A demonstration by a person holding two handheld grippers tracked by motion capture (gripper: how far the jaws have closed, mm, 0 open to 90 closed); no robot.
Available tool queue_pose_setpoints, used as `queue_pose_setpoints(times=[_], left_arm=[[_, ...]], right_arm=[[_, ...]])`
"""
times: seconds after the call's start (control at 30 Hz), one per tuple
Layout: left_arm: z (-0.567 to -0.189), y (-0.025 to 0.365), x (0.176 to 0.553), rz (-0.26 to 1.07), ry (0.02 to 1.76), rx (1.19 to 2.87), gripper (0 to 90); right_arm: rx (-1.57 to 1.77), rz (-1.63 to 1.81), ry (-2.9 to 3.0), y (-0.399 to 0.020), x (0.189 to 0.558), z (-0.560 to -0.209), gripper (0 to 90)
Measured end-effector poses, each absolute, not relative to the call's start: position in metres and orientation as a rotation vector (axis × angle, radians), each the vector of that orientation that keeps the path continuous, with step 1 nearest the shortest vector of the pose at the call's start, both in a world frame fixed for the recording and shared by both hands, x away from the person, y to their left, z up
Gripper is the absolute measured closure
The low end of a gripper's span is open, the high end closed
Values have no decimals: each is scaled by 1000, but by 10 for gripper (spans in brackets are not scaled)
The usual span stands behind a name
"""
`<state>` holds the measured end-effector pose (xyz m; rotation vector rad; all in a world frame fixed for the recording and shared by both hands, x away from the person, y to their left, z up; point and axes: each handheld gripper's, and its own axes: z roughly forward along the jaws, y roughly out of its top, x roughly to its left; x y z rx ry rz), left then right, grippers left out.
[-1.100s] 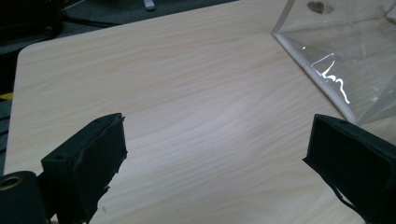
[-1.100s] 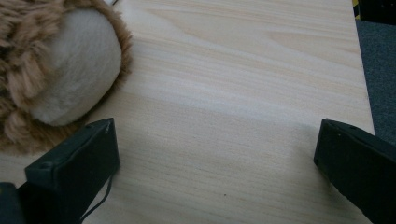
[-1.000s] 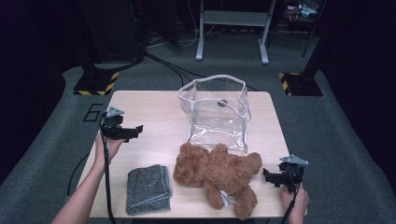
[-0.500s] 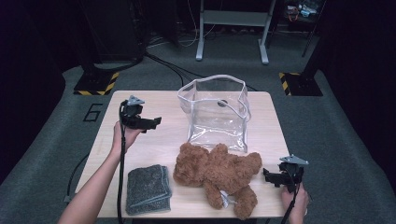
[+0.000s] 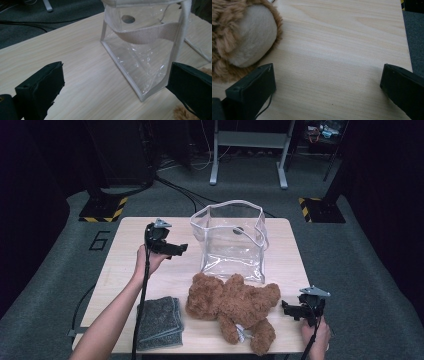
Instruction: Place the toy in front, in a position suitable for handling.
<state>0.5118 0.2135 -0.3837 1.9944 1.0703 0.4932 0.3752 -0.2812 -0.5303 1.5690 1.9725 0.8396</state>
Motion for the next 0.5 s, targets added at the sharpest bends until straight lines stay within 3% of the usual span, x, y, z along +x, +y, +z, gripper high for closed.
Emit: queue_pose_setpoints(times=[0.23,0.3,0.5], left_arm=[[-378,186,516,478,1034,2018,10],[-377,179,517,470,1006,2041,84],[-375,157,519,456,962,2064,180]], right_arm=[[1569,840,1973,-281,375,-530,0],[1569,839,1973,-281,375,-530,0],[1569,840,1973,-281,375,-530,0]])
